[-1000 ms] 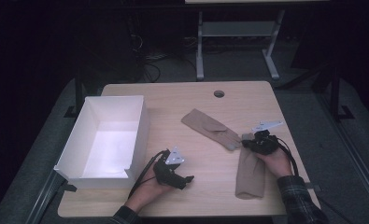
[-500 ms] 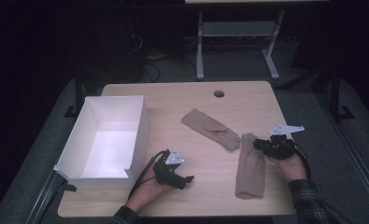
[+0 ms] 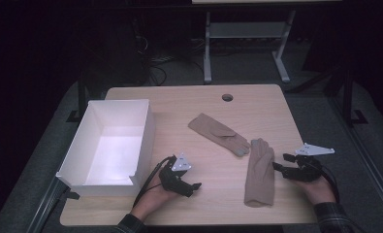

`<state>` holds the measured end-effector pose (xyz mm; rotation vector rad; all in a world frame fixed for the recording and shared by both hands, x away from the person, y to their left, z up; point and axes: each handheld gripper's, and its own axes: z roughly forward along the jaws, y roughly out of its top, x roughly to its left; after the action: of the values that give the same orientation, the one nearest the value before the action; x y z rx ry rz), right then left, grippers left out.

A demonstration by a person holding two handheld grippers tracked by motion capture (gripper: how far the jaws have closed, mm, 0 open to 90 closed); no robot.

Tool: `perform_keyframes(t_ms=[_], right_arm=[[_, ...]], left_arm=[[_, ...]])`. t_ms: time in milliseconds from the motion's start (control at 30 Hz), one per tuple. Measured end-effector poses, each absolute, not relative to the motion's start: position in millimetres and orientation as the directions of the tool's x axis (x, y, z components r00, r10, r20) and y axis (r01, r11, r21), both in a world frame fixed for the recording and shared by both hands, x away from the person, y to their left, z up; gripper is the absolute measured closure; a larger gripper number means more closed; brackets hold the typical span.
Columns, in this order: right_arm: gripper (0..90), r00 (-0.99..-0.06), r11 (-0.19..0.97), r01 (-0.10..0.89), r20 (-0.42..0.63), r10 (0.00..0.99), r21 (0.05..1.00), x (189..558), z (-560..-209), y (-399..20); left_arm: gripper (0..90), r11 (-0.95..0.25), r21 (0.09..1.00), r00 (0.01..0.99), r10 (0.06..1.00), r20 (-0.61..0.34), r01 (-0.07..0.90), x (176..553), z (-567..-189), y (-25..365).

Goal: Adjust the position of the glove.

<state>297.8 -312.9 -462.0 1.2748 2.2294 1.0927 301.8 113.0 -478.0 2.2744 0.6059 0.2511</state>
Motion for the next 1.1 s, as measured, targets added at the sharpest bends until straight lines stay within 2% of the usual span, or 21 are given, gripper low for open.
perform_keyframes(t_ms=[233, 467, 967, 1033, 1100], right_arm=[[30.8, -0.510, 0.319, 0.598, 0.043, 0.859, 0.735, 287.4, -471.7, -317.0], [23.3, -0.507, 0.335, 0.607, 0.027, 0.861, 0.720, 288.2, -479.0, -314.5], [16.0, -0.510, 0.333, 0.602, 0.028, 0.860, 0.725, 287.9, -482.3, -314.5], [16.0, -0.510, 0.334, 0.602, 0.028, 0.860, 0.725, 287.9, -482.3, -314.5], [16.0, -0.511, 0.334, 0.602, 0.028, 0.859, 0.725, 287.9, -482.3, -314.6]], left_arm=[[12.5, -0.603, 0.718, 0.869, 0.495, -0.007, 0.349, 302.9, -477.9, 112.8], [13.2, -0.598, 0.698, 0.851, 0.524, -0.032, 0.394, 314.3, -471.7, 111.0], [14.8, -0.556, 0.723, 0.833, 0.552, -0.047, 0.409, 355.3, -446.8, 92.4], [16.1, -0.552, 0.722, 0.830, 0.555, -0.057, 0.418, 360.8, -445.8, 90.7], [23.0, -0.543, 0.726, 0.829, 0.556, -0.066, 0.422, 372.5, -444.5, 87.5]])
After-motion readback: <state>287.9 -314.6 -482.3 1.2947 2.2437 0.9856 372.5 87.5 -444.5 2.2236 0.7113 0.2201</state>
